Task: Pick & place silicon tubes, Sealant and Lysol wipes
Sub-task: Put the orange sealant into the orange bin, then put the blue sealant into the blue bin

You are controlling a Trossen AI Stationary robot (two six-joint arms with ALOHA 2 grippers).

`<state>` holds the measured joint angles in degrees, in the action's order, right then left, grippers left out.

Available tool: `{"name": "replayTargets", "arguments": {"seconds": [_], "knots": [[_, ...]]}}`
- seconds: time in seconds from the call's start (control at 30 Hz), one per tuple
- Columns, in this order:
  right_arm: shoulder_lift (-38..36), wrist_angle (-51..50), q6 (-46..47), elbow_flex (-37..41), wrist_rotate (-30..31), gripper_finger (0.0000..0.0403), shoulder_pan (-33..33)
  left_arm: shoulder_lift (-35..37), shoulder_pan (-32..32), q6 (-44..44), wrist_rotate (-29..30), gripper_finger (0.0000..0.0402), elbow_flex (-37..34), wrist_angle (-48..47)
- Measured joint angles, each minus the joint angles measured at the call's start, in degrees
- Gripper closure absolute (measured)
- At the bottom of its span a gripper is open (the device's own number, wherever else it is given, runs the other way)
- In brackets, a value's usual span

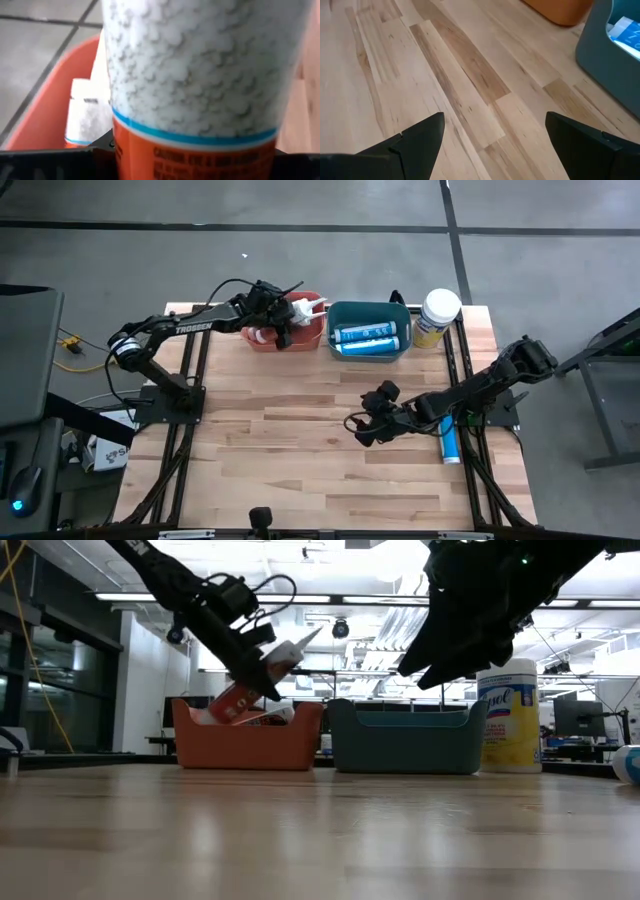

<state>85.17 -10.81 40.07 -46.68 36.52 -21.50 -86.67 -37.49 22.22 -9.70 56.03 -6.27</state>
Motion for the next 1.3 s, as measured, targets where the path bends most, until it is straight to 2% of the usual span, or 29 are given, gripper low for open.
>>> {"name": "replayTargets", "arguments": {"seconds": [0.43,0.8,1.0,1.07,1.3], "knots": [[0.0,-0.04,0.01,0.0,0.07,0.0061,0.0,-1.81,0.0,2.15,3.93,0.0239,0.0,-4.23],[0.0,-0.04,0.28,-0.02,0.07,0.0061,0.0,-1.73,0.02,3.5,4.09,0.0238,0.02,-6.83],[0.0,-0.05,0.42,-0.02,-0.01,0.0061,0.0,-1.71,0.06,3.0,5.2,0.0145,0.02,-7.41],[0.0,-0.04,0.42,-0.02,-0.01,0.0061,0.0,-1.71,0.06,2.86,5.46,0.0126,0.0,-7.63],[0.0,-0.04,0.44,-0.02,-0.05,0.0061,0.0,-1.71,0.04,2.84,6.62,0.011,0.0,-7.36]]}}
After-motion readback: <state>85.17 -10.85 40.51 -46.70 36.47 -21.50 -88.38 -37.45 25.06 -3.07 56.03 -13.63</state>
